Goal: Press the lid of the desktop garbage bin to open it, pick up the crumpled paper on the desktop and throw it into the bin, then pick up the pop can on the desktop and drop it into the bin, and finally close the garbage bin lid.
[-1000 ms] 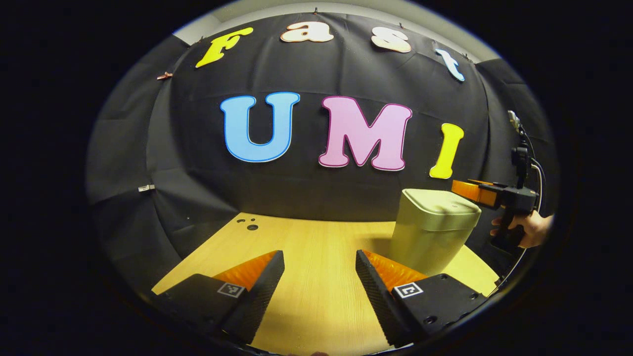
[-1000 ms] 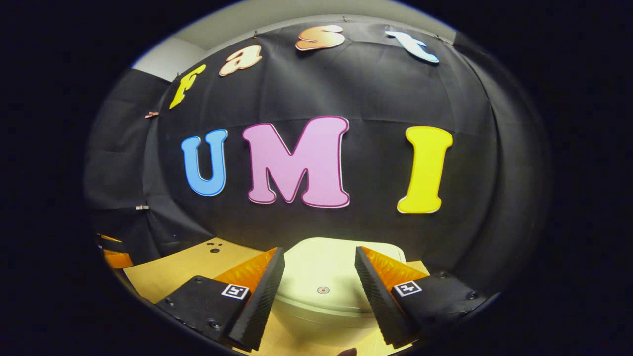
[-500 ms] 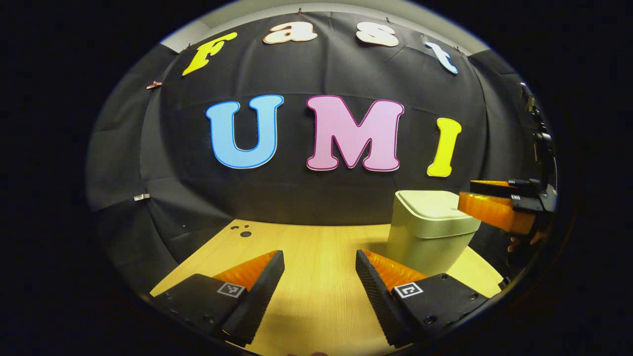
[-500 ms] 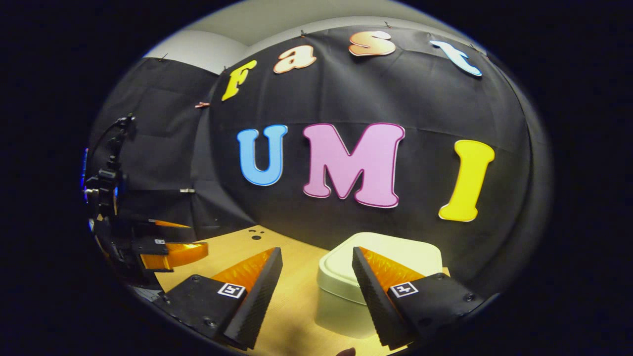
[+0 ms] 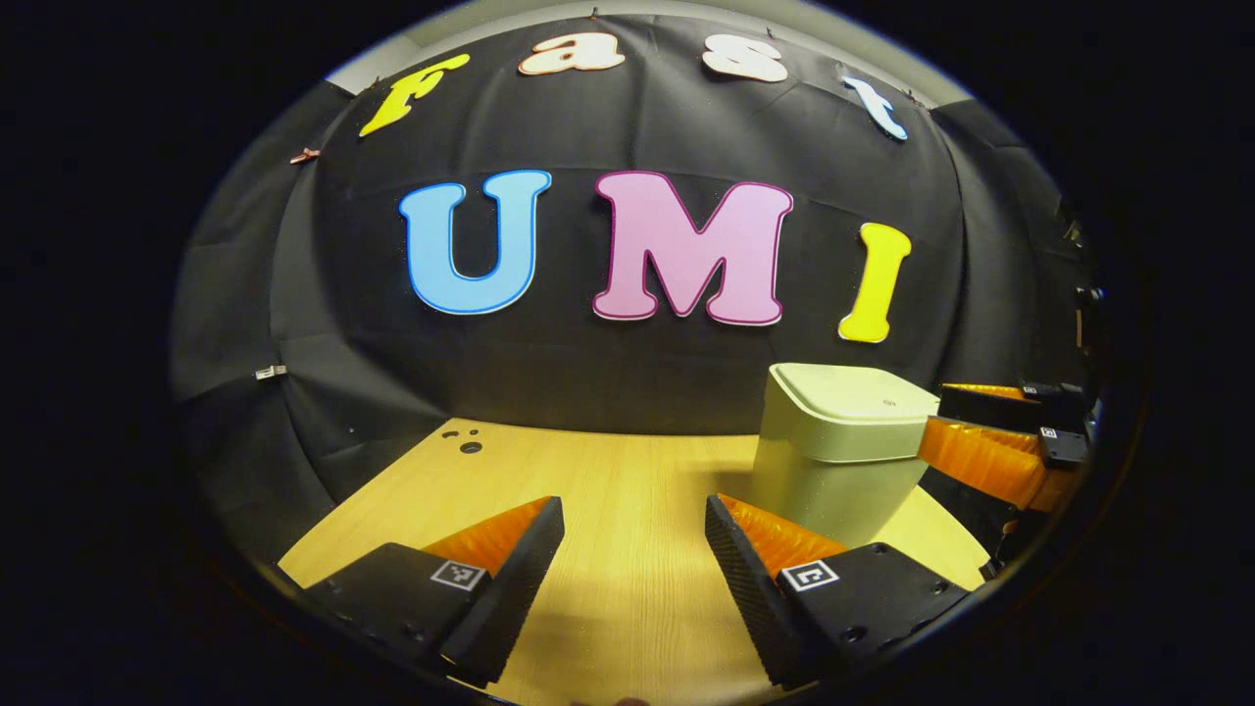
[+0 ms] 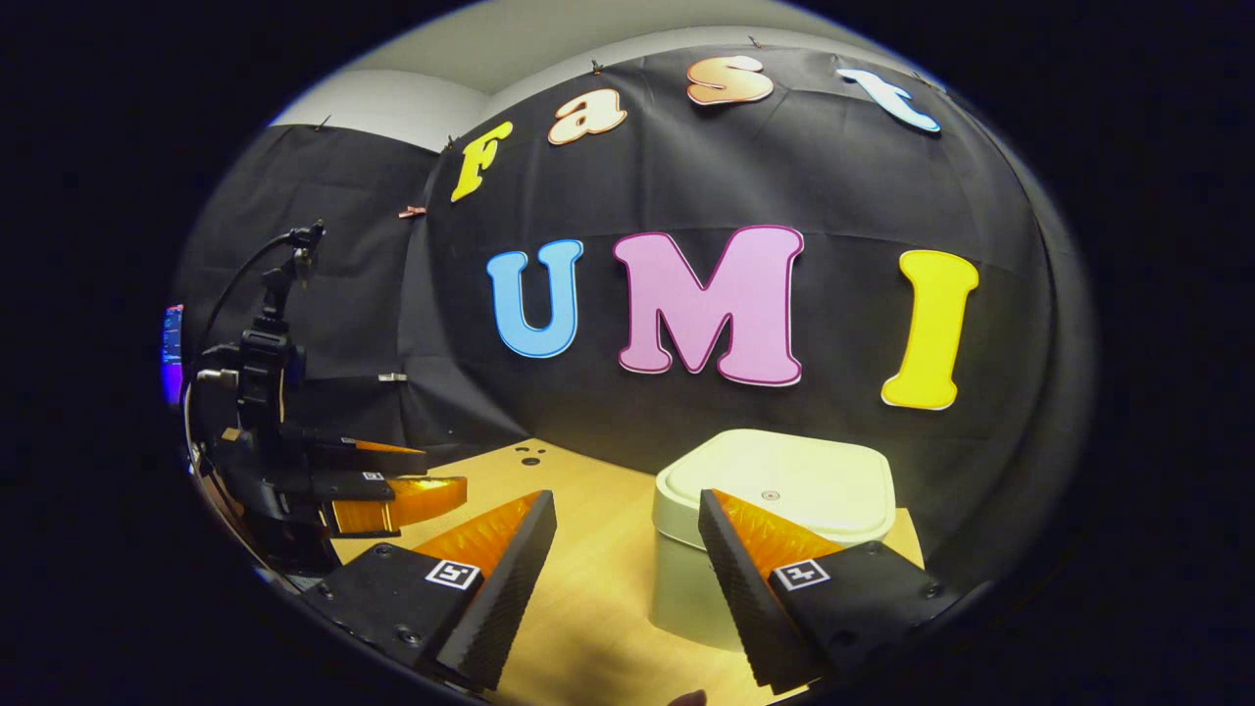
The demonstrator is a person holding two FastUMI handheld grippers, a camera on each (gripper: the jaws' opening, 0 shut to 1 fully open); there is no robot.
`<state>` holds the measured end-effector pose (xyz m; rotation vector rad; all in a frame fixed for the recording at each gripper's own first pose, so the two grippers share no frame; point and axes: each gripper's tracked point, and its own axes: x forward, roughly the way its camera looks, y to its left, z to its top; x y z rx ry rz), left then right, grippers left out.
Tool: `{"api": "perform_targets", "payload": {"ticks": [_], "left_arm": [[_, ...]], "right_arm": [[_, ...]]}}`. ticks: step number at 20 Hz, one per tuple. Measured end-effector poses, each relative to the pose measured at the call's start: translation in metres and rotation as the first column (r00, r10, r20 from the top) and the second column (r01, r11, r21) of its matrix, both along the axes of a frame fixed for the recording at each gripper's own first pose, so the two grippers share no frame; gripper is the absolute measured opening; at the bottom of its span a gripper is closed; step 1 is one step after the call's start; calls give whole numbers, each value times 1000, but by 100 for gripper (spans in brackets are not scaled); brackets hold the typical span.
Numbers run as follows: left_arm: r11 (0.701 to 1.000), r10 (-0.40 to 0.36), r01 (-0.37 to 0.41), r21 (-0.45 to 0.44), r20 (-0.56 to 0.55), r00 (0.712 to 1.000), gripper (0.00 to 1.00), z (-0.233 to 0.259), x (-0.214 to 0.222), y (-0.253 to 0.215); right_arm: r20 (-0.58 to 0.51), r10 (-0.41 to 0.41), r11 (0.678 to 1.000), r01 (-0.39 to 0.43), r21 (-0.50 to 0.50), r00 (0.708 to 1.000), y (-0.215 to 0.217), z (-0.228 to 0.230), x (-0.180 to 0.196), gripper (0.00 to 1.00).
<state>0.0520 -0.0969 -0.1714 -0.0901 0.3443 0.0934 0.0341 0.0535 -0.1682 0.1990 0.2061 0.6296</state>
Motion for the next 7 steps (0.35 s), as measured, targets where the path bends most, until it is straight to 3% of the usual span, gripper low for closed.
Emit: {"api": "perform_targets", "payload": {"ticks": [7], "left_arm": [[997, -77, 77, -25, 12, 997, 94, -2, 14, 0]], "right_arm": [[-42, -110, 993, 108, -41, 993, -3, -5, 2, 92]]}}
